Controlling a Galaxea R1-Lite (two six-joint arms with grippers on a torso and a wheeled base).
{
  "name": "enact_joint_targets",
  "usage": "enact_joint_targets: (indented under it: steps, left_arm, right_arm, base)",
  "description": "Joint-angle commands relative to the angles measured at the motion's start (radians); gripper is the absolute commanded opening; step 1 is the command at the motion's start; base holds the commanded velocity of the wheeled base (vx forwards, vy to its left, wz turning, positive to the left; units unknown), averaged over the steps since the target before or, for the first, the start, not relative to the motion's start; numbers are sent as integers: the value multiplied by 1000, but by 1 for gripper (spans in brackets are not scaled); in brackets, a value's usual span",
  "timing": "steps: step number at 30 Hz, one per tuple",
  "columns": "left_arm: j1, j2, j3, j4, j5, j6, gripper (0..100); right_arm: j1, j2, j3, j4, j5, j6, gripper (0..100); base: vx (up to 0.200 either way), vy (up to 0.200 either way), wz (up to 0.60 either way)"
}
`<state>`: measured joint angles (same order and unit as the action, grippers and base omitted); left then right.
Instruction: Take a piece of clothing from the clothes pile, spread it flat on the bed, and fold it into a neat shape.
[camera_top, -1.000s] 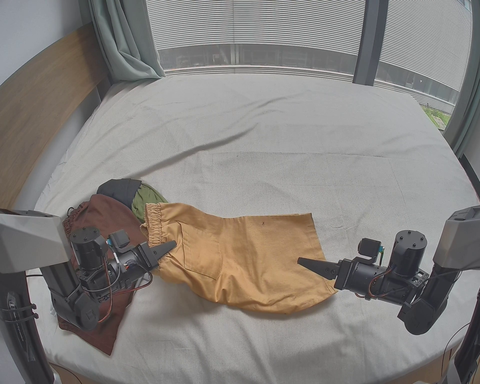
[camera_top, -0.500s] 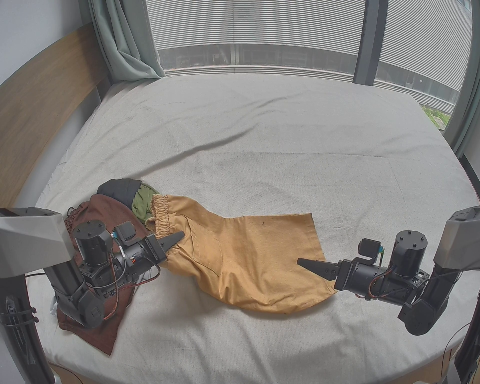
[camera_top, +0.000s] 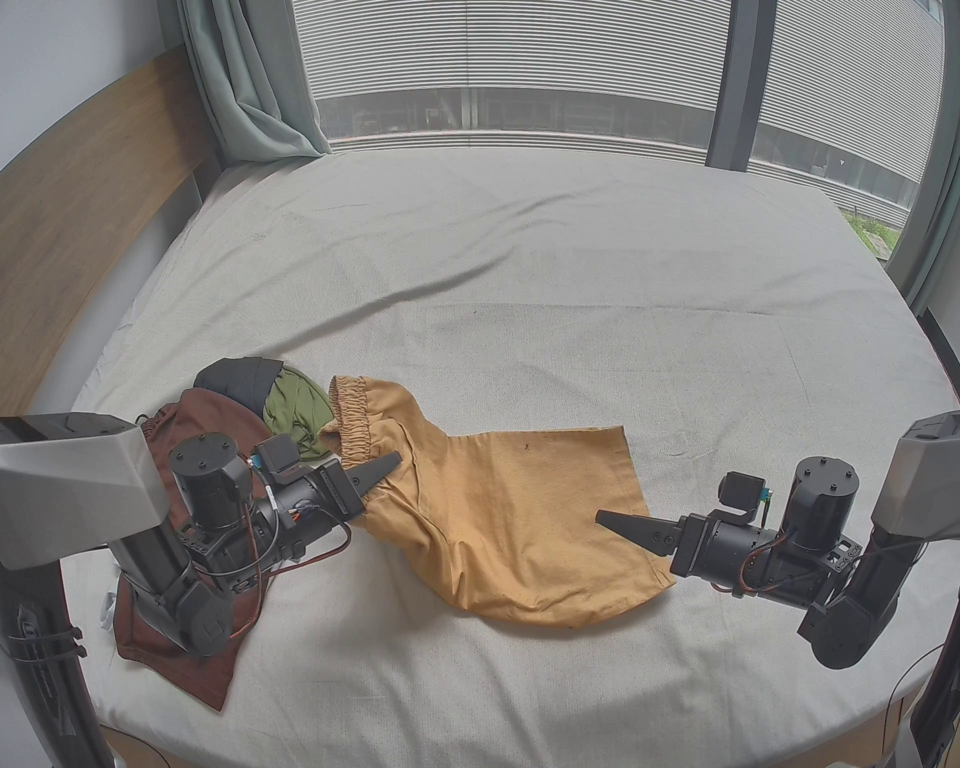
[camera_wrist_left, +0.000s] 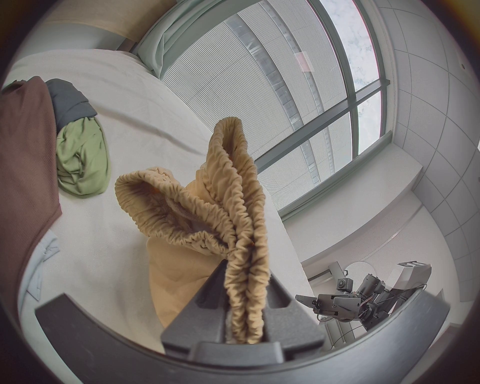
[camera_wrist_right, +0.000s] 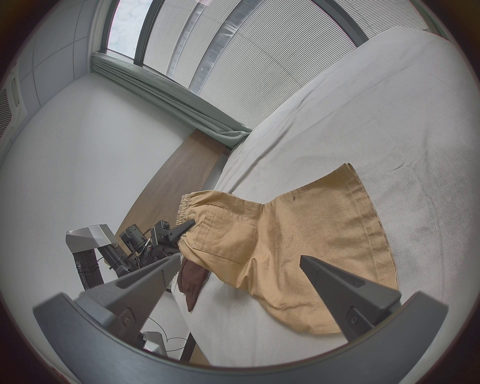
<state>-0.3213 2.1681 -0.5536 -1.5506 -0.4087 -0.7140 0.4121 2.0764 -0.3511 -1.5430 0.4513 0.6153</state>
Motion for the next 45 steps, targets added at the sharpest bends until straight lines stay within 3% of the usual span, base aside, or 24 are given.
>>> enact_joint_targets:
  steps: [1,28,31,37,45]
  left_arm:
    - [-33,24,-25,0,18,-1,0]
    - [-159,118,-154,3,42,-15,0]
    - [-193,154,-207,3,91,-18,0]
    - [-232,171,-246,3,103,-108,0]
    - [-263,194,-284,32,103,-128,0]
  right_arm:
    - [-3,-7,-2,0,0,0,100]
    - [-35,-29,-20,0,1,3,100]
    - [-50,-27,-32,0,1,3,100]
    - [-79,-32,-49,0,1,6,100]
    - [-85,-27,-57,0,1,6,100]
  base:
    - [0,0,0]
    - [0,0,0]
    - [0,0,0]
    - [0,0,0]
    - [0,0,0]
